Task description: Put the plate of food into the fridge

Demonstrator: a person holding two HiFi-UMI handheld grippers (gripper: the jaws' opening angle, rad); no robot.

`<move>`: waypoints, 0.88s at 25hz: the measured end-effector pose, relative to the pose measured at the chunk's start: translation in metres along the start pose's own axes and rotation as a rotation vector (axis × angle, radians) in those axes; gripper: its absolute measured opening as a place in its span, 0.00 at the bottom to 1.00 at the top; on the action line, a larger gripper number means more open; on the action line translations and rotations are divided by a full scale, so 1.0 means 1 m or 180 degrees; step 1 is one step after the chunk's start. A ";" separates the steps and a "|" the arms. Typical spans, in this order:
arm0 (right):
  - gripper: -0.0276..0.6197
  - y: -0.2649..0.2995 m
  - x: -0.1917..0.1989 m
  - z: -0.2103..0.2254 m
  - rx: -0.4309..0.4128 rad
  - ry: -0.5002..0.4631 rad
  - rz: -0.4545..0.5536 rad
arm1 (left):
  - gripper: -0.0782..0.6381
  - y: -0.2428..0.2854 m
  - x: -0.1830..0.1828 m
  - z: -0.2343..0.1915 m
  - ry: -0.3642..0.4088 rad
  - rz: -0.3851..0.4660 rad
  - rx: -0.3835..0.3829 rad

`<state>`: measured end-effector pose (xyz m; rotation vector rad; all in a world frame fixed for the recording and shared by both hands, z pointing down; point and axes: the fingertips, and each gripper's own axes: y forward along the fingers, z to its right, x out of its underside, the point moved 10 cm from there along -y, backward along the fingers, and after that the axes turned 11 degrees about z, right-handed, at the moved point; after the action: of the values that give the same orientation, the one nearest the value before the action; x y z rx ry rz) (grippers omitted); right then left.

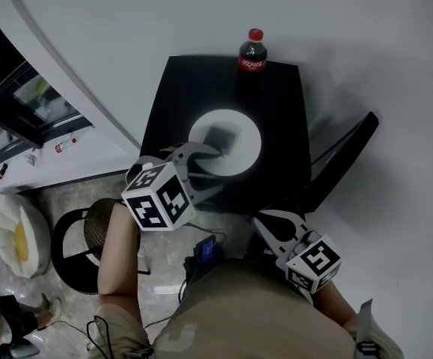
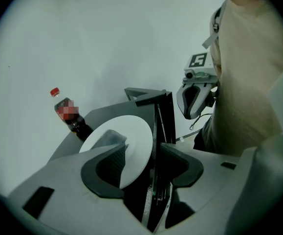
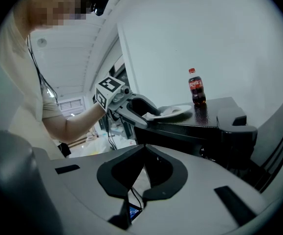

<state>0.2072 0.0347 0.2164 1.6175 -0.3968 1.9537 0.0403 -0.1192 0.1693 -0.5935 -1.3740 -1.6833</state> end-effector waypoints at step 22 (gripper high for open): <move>0.08 0.004 0.001 0.002 0.0051 0.0020 -0.0035 | 0.34 -0.002 -0.001 -0.003 -0.0060 -0.0188 0.0033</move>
<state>0.2067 0.0308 0.2184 1.6200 -0.3700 1.9580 0.0395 -0.1218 0.1666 -0.5691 -1.4254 -1.7202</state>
